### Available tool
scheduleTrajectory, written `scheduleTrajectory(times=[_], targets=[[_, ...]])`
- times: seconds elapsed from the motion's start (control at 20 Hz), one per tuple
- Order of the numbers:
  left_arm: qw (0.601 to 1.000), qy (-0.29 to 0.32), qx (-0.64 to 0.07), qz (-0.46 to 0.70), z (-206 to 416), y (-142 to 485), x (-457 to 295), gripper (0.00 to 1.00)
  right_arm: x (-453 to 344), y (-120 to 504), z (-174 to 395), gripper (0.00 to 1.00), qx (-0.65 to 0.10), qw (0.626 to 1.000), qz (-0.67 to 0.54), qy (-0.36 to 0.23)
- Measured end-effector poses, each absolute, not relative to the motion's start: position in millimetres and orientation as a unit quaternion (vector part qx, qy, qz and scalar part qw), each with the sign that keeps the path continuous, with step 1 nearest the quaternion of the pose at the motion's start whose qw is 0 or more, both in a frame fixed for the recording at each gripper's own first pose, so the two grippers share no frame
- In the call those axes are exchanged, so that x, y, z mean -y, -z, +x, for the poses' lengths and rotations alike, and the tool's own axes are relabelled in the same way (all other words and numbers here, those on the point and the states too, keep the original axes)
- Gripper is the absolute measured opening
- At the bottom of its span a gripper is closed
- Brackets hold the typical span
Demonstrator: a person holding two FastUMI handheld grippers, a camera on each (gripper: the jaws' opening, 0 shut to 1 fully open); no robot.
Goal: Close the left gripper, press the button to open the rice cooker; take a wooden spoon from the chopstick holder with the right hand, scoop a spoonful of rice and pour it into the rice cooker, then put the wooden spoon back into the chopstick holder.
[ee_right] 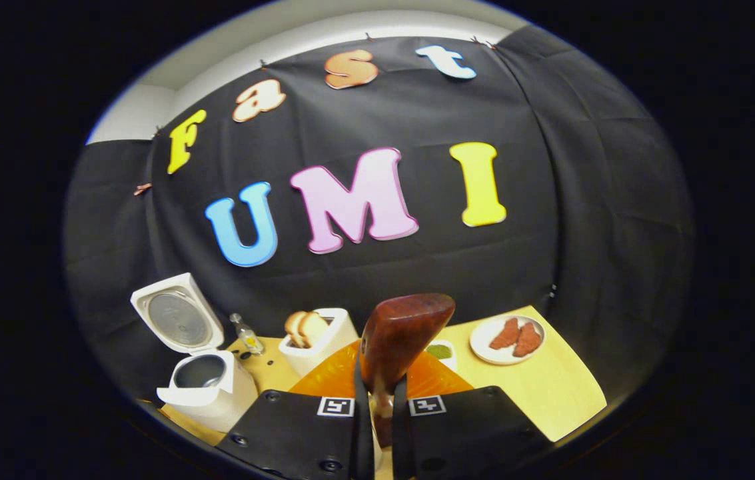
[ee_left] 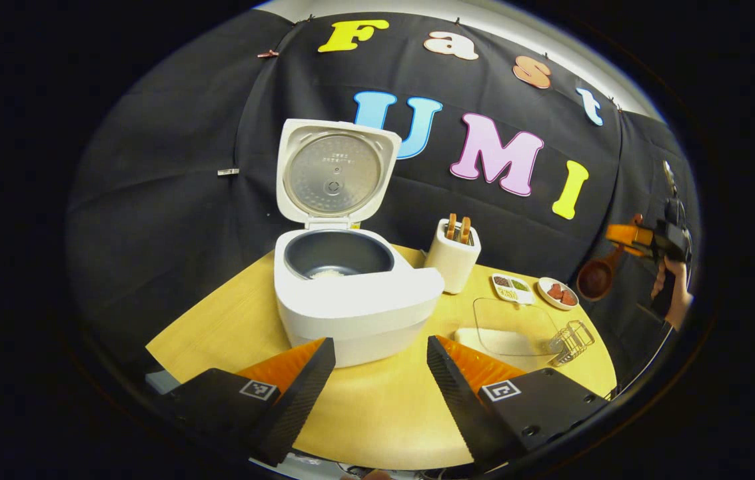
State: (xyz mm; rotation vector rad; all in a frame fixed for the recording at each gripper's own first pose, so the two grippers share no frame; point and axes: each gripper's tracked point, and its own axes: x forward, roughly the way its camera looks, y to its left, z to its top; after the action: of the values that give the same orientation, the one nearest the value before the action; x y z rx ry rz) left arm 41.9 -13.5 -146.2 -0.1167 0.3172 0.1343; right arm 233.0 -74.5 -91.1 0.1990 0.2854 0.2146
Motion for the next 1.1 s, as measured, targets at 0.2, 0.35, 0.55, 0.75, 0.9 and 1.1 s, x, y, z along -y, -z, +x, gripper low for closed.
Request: scheduleTrajectory(times=[0.2,0.35,0.55,0.75,0.9,1.1], targets=[[0.981,-0.094,-0.158,-0.055,48.0,133.1,35.4,0.96,129.2,127.0,248.5,0.1,-0.17,0.974,0.131,-0.076],[0.977,-0.126,-0.16,-0.056,50.0,125.2,41.4,0.96,148.7,161.1,255.8,0.15,-0.201,0.964,0.158,-0.073],[0.973,-0.149,-0.163,-0.06,47.9,120.5,52.1,0.96,155.3,212.7,246.9,0.15,-0.254,0.947,0.178,-0.087],[0.969,-0.175,-0.165,-0.051,46.3,113.5,49.4,0.96,156.2,254.9,250.1,0.15,-0.281,0.936,0.194,-0.084],[0.969,-0.188,-0.157,-0.041,50.4,102.4,42.7,0.96,157.4,270.7,254.3,0.17,-0.296,0.927,0.22,-0.062],[0.971,-0.202,-0.122,-0.039,63.3,68.1,18.7,0.96,159.0,271.2,250.6,0.26,-0.301,0.918,0.253,-0.048]])
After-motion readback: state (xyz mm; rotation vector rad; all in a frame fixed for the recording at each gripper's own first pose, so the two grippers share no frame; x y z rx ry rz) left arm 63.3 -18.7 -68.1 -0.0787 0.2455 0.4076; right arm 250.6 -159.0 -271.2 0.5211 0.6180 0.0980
